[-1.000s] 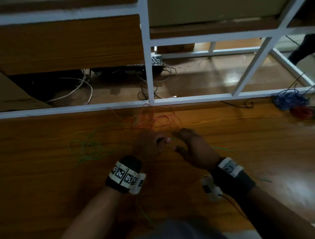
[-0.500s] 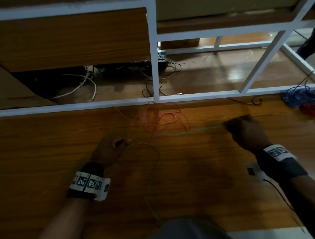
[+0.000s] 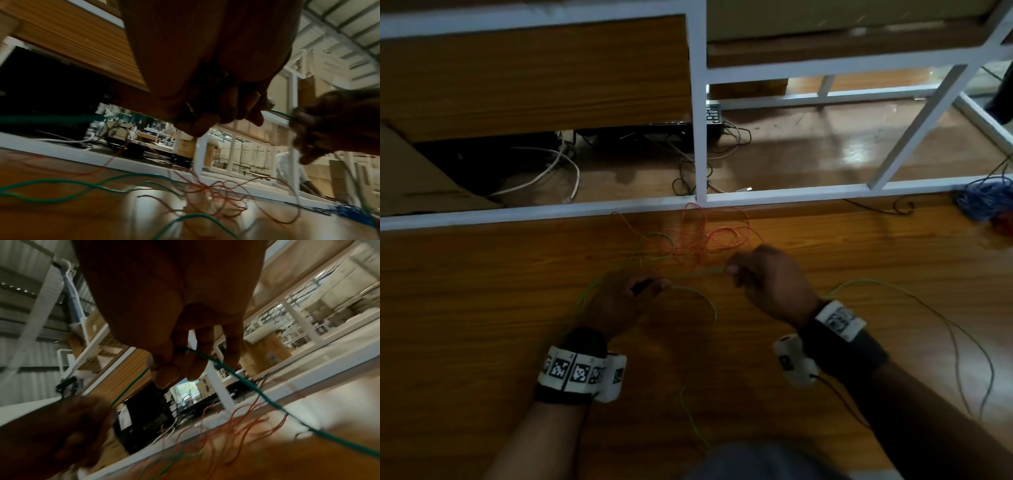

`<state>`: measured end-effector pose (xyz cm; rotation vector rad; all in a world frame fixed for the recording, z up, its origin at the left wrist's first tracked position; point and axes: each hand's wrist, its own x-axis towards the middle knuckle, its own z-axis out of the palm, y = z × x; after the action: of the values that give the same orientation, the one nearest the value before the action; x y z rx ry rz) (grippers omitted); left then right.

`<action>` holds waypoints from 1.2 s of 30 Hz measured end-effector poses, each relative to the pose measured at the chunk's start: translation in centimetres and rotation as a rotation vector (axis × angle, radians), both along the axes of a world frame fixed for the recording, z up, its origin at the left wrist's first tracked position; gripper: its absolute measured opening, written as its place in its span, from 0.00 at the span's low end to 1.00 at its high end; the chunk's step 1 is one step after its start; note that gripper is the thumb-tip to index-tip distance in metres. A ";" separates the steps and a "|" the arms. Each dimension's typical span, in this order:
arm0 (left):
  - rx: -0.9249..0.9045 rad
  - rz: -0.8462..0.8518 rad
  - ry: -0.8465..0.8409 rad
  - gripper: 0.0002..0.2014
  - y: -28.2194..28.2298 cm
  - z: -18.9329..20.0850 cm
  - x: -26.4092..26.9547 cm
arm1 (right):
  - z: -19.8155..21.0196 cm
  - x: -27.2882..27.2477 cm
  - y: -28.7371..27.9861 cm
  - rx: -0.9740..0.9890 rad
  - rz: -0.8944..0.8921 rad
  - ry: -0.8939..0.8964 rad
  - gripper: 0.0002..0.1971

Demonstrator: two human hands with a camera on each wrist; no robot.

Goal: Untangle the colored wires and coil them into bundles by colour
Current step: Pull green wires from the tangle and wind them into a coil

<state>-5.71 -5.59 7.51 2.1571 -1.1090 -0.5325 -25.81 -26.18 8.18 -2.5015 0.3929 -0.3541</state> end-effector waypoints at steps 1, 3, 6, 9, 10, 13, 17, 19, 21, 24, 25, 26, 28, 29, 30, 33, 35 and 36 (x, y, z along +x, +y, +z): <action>0.000 0.036 -0.004 0.06 1.0 -0.1 0.9 | 0.7 -1.0 -1.3 -0.004 -0.050 -0.016 0.19; -0.008 0.123 -0.025 0.05 3.0 -0.4 2.7 | 1.5 -3.3 -4.5 -0.013 -0.169 -0.018 0.13; 0.008 0.177 -0.021 0.04 4.5 -0.3 3.5 | 0.5 -5.9 -7.8 -0.042 -0.257 0.078 0.13; 0.021 0.174 -0.027 0.06 3.8 -0.4 2.4 | -1.3 -5.7 -6.5 -0.217 -0.268 0.332 0.16; 0.016 0.159 -0.060 0.07 3.2 -0.5 2.2 | -1.9 -5.1 -5.8 -0.285 -0.254 0.368 0.25; 0.006 0.036 -0.174 0.11 1.0 -0.5 1.0 | -1.4 -2.3 -2.2 -0.271 -0.165 0.255 0.35; -0.034 -0.100 -0.258 0.10 -1.5 -0.1 -1.4 | -0.8 2.6 2.8 -0.172 0.003 0.199 0.27; -0.062 -0.127 -0.259 0.18 -1.9 -0.5 -1.4 | -1.4 4.1 3.9 -0.148 0.067 0.155 0.18; -0.078 -0.116 -0.261 0.23 -1.6 -1.0 -0.8 | -1.5 4.4 3.8 -0.156 0.098 0.081 0.11; -0.064 -0.119 -0.269 0.20 -0.4 -1.3 -0.4 | -0.7 3.3 1.9 -0.225 0.114 -0.050 0.15; -0.053 -0.093 -0.279 0.16 0.2 -1.6 -0.1 | -0.1 2.9 0.8 -0.237 0.114 -0.093 0.17; -0.035 -0.048 -0.273 0.12 0.8 -1.7 0.3 | 0.6 2.5 -0.5 -0.262 0.110 -0.134 0.18; -0.003 0.032 -0.277 0.10 2.3 -2.1 1.5 | 1.9 1.6 -3.5 -0.307 0.061 -0.212 0.16; 0.014 0.055 -0.293 0.13 3.2 -2.3 2.0 | 2.5 1.1 -5.1 -0.300 -0.005 -0.248 0.15; 0.045 0.083 -0.289 0.14 4.0 -2.6 2.5 | 3.3 0.6 -6.8 -0.273 -0.082 -0.276 0.14; 0.115 0.127 -0.292 0.14 5.4 -3.0 3.3 | 5.1 -0.4 -9.7 -0.223 -0.130 -0.262 0.12; 0.100 0.115 -0.347 0.15 5.0 -2.3 3.0 | 5.2 -0.1 -9.3 -0.201 -0.055 -0.209 0.13; 0.065 0.128 -0.361 0.14 4.2 -1.4 2.5 | 4.9 0.2 -8.6 -0.179 -0.023 -0.196 0.13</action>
<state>-3.19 -1.36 6.15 2.4251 -1.1400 -0.1232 -25.58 -34.77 13.03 -2.6054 0.3233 -0.6644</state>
